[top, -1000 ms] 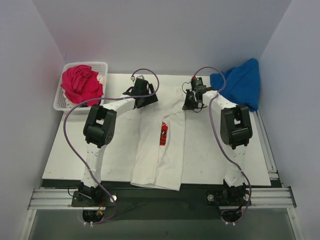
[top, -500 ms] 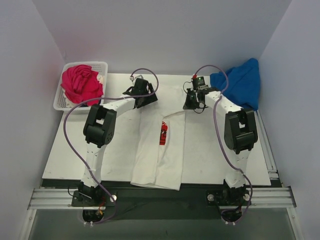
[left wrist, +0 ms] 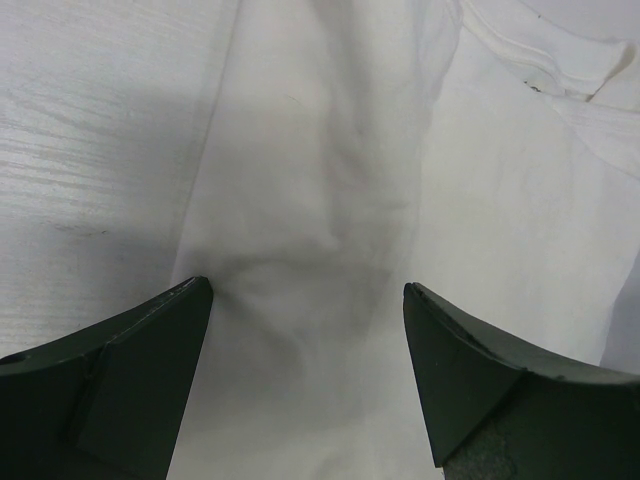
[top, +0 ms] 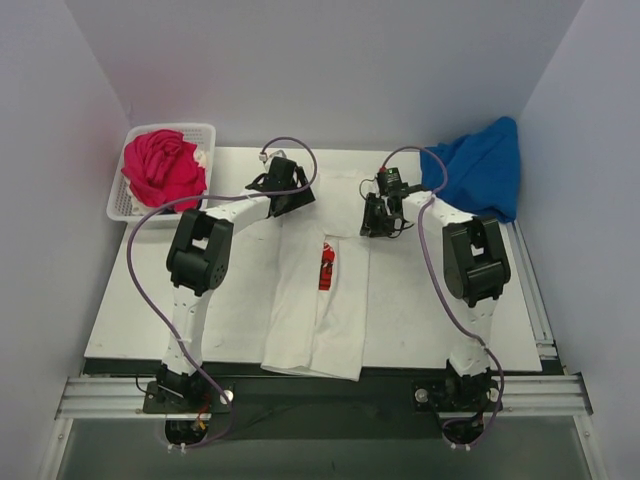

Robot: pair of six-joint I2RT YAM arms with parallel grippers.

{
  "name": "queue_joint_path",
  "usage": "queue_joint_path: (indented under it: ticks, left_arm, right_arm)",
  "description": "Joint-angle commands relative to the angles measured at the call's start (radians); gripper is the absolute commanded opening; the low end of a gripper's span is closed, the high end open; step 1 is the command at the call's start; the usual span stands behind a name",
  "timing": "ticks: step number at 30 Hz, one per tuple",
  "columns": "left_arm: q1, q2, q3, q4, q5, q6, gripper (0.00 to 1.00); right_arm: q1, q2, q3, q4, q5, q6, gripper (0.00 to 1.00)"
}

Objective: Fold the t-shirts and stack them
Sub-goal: Fold the tshirt

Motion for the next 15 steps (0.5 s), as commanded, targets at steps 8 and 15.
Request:
queue_joint_path:
  ticks: [8,15]
  left_arm:
    - [0.027,-0.142,-0.139,0.052,-0.059,0.008,0.89]
    - [0.034,-0.239,-0.212,0.131,-0.099,0.029,0.89]
  right_arm:
    - [-0.039,-0.114,0.072,-0.012,0.182,0.01,0.34]
    - [-0.044,-0.111,0.096,-0.008,0.149,0.021,0.34]
